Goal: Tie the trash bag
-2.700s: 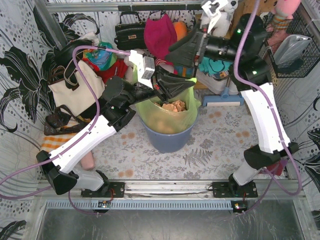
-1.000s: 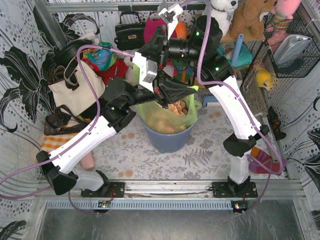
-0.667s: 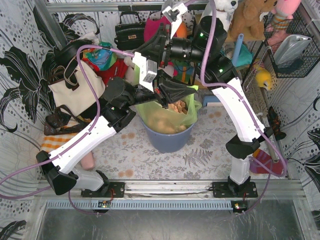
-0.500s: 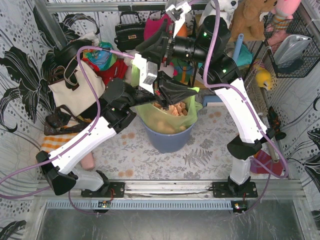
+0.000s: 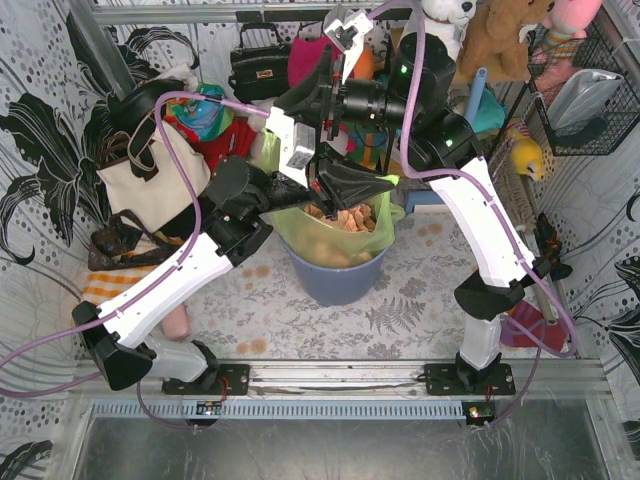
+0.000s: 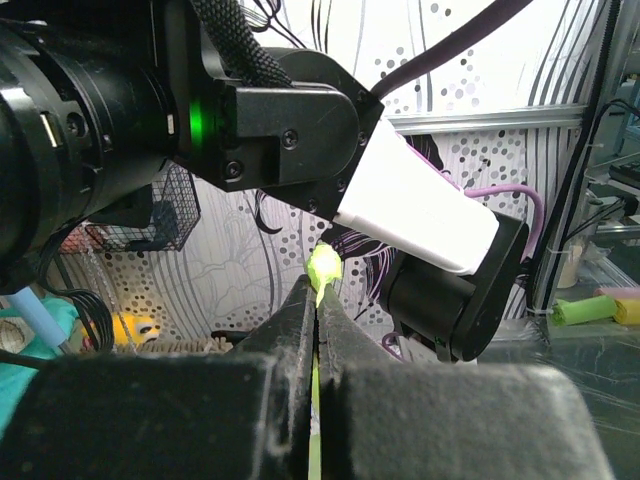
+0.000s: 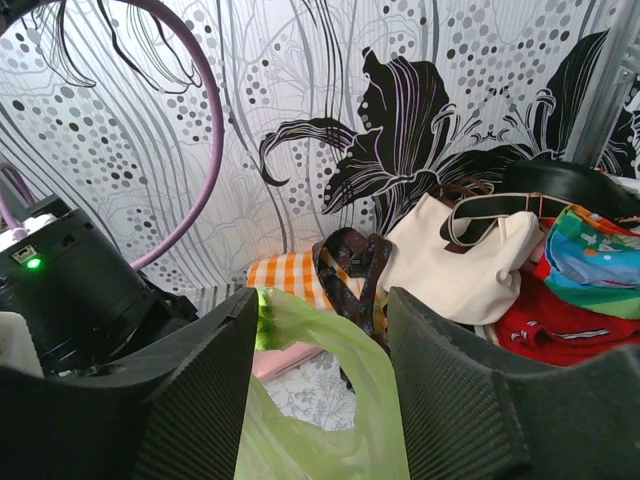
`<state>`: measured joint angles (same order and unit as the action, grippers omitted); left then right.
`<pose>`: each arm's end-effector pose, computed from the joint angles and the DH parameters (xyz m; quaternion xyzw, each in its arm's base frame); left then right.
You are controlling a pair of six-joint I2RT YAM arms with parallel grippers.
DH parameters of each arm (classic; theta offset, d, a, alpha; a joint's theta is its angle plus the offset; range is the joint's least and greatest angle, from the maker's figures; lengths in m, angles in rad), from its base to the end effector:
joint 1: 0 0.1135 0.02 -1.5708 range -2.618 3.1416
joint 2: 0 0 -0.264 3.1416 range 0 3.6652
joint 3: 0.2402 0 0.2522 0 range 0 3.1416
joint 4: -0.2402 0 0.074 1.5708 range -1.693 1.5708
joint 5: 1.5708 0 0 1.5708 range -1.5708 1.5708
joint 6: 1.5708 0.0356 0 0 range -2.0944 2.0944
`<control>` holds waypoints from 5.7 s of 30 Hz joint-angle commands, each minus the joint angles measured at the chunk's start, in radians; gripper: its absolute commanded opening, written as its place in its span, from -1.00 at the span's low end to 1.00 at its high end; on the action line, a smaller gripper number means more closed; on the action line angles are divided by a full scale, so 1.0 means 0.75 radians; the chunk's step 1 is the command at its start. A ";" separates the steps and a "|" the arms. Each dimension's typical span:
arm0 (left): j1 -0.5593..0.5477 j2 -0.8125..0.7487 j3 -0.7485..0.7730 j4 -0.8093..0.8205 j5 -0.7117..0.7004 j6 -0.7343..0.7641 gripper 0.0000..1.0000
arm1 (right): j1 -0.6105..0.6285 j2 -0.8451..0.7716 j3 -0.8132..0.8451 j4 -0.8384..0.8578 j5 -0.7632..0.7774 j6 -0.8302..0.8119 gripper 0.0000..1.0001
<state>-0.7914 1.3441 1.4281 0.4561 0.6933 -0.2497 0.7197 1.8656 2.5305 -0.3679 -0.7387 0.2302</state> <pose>0.1853 -0.2199 0.5032 0.4089 0.3675 -0.5523 0.6267 0.2462 0.2477 0.5938 -0.4160 0.4677 0.5338 0.5686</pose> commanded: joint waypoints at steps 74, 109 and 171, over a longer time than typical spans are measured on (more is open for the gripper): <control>0.004 0.044 0.041 -0.068 0.301 0.004 -0.95 | 0.086 -0.013 -0.006 0.075 -0.107 0.007 0.46; 0.000 -0.005 0.008 -0.092 0.383 0.040 -0.97 | 0.055 -0.225 -0.148 0.110 0.432 -0.094 0.48; -0.015 -0.021 0.053 -0.142 0.086 0.171 -0.99 | -0.049 -0.123 -0.018 0.042 0.163 0.035 -1.00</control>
<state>-0.7979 1.3491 1.4380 0.3420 0.8791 -0.1814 0.6857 1.8366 2.5240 -0.3546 -0.7021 0.2230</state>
